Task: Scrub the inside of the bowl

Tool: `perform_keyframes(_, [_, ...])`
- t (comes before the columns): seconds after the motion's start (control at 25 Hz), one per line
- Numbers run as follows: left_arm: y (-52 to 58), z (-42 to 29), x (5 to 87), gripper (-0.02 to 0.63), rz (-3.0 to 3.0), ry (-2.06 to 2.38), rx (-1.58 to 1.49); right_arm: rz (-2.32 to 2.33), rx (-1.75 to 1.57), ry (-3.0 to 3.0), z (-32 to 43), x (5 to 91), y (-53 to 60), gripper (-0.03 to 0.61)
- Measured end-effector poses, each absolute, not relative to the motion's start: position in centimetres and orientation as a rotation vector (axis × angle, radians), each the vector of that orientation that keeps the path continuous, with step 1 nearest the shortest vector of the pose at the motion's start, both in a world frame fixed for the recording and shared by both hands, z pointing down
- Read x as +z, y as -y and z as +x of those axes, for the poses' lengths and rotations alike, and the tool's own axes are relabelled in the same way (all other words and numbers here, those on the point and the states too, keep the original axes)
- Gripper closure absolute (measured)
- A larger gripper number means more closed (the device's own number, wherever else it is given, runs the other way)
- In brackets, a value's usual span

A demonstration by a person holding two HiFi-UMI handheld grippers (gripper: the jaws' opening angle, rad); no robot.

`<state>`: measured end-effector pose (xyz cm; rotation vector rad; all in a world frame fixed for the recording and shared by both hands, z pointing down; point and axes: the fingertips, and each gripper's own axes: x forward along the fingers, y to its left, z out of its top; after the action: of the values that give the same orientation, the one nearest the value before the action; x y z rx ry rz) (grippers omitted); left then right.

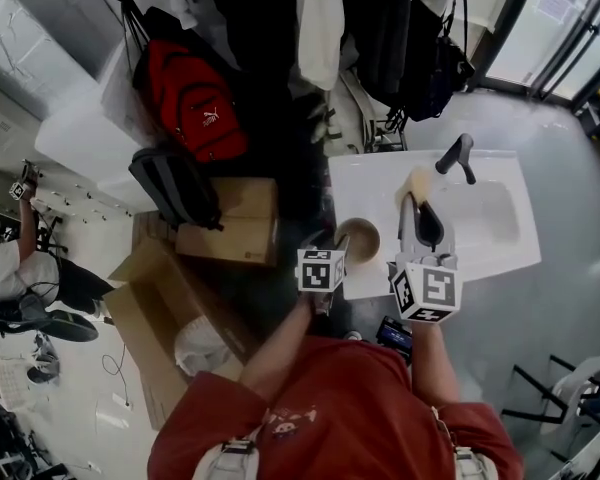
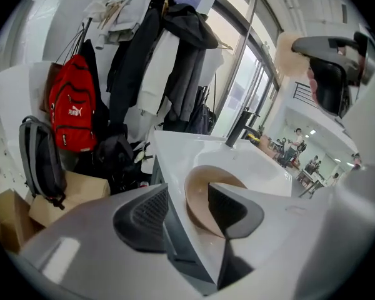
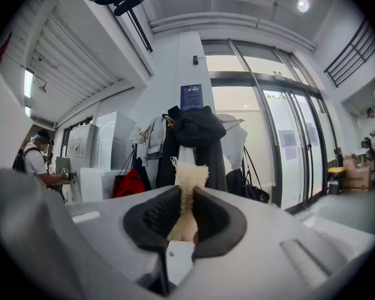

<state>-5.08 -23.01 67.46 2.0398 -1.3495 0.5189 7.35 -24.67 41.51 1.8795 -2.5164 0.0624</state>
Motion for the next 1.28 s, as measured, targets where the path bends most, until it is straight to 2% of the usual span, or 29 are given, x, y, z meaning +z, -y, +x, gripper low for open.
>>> perform_keyframes(0.24, [22.6, -4.9, 68.4, 0.411, 2.001, 1.303, 0.505, 1.883, 0.06, 2.513, 7.3, 41.5, 24.9, 0.528])
perform_keyframes(0.76, [22.5, -4.6, 69.0, 0.539, 1.968, 1.308, 0.481, 1.874, 0.058, 2.508, 7.2, 41.7, 24.8, 0.528])
perform_keyframes(1.08, [22.5, -4.3, 69.1, 0.583, 1.97, 1.321, 0.499, 1.877, 0.059, 2.503, 7.5, 41.8, 24.8, 0.528])
perform_keyframes(1.28, [22.6, -4.1, 69.0, 0.586, 1.968, 1.321, 0.505, 1.877, 0.056, 2.504, 7.7, 41.8, 24.7, 0.528])
